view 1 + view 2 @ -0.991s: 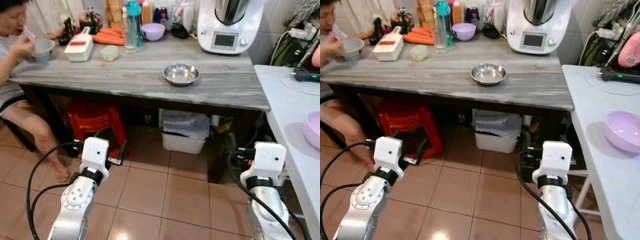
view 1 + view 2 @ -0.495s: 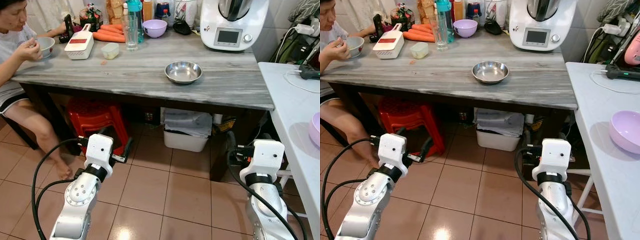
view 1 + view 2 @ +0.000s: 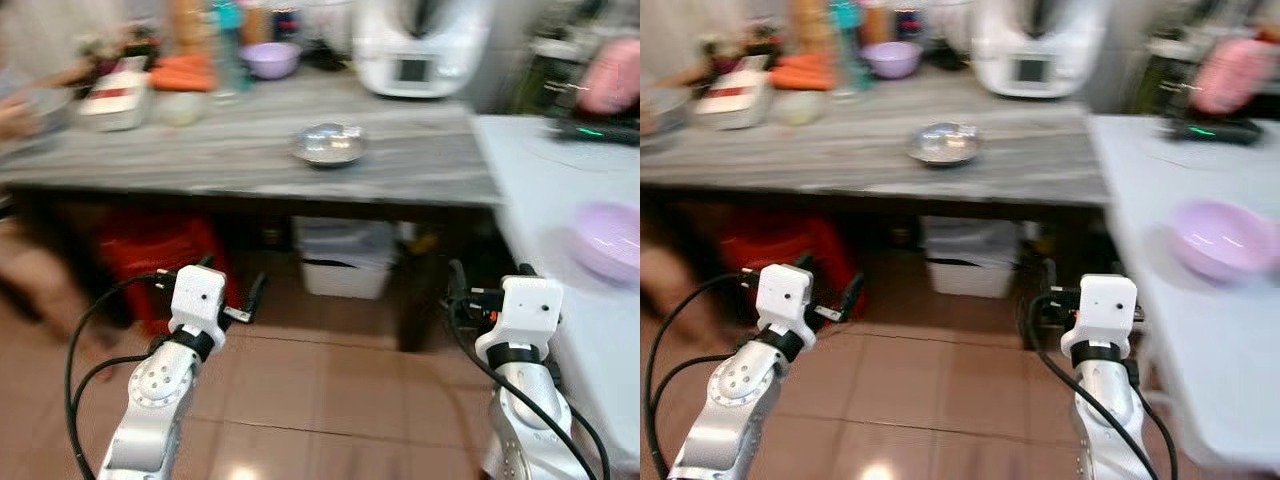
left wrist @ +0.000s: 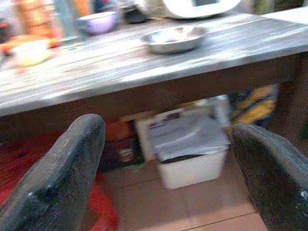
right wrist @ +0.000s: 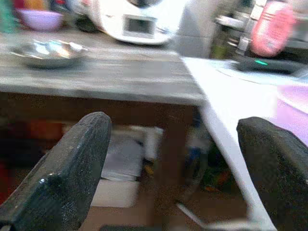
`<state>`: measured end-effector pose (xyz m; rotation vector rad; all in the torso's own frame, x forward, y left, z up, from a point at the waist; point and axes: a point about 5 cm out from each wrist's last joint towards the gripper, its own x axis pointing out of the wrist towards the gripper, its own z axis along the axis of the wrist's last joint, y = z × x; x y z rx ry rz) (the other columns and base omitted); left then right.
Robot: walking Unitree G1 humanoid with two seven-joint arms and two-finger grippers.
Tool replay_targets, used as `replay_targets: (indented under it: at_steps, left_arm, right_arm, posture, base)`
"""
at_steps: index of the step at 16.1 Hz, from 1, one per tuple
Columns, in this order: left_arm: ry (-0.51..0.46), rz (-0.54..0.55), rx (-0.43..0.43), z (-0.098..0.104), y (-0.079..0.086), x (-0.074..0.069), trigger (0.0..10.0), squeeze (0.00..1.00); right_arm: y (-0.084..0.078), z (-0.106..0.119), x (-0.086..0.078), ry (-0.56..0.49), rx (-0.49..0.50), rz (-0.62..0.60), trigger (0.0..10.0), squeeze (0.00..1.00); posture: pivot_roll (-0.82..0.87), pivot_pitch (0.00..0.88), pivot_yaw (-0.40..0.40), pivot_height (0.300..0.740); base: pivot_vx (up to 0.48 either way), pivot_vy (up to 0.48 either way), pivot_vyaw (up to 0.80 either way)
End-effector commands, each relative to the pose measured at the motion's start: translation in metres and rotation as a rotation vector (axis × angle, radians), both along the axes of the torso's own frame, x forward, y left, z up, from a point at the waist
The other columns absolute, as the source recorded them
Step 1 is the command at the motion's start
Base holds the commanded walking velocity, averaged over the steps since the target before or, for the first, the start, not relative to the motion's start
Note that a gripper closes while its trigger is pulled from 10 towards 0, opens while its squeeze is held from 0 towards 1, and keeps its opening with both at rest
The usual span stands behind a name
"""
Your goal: Setting the table
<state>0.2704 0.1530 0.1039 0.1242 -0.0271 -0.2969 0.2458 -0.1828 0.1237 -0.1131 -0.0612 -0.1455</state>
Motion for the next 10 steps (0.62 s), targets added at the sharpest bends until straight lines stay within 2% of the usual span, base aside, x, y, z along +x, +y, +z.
replay_targets:
  at_steps: [1,2,10]
  left_arm:
    - [-0.001,-0.006,0.011,0.0003,0.0024,-0.0001,10.0,0.00]
    - [0.000,-0.006,0.008,-0.0001,0.0020,-0.0006,10.0,0.00]
    - [0.001,-0.016,-0.002,-0.0005,-0.0011,-0.0006,10.0,0.00]
  right_arm:
    - [0.0009,0.0008,-0.0001,-0.007,0.010,0.009,10.0,0.38]
    - [0.0013,0.0003,-0.0002,-0.005,0.010,0.011,10.0,0.38]
    - [0.0004,0.0018,0.0005,-0.009,0.005,0.020,10.0,0.34]
  posture:
    - [-0.03,0.026,0.015,0.740]
    - [-0.03,0.026,0.015,0.740]
    - [-0.04,0.034,0.013,0.740]
  base:
    - [0.000,-0.281,-0.46]
    - [0.000,-0.281,-0.44]
    - [0.000,-0.289,0.00]
